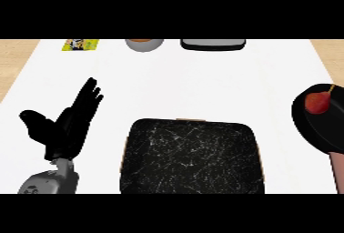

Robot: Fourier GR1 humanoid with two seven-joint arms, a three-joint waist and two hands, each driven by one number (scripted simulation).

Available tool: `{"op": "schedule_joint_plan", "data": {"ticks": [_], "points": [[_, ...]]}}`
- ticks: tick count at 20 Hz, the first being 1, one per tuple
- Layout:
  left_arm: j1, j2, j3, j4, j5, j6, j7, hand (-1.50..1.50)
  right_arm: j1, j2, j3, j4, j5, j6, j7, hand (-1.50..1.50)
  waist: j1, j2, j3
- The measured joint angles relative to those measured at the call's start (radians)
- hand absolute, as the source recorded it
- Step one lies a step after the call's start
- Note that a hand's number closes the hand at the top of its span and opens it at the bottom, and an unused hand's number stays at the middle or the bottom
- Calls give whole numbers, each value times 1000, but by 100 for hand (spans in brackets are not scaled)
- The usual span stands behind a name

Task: Pick the pear from the tray and place it in the pot

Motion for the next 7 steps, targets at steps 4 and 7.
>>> {"op": "schedule_joint_plan", "data": {"ticks": [4, 7], "points": [[12, 4, 3, -6, -3, -2, -5, 0, -10, 18, -91, 9, -17, -114, -89, -150, -6, -1, 0], [5, -5, 4, 3, -9, 8, -7, 0, -15, 23, -152, 22, -23, -192, -139, -150, -10, -1, 0]]}}
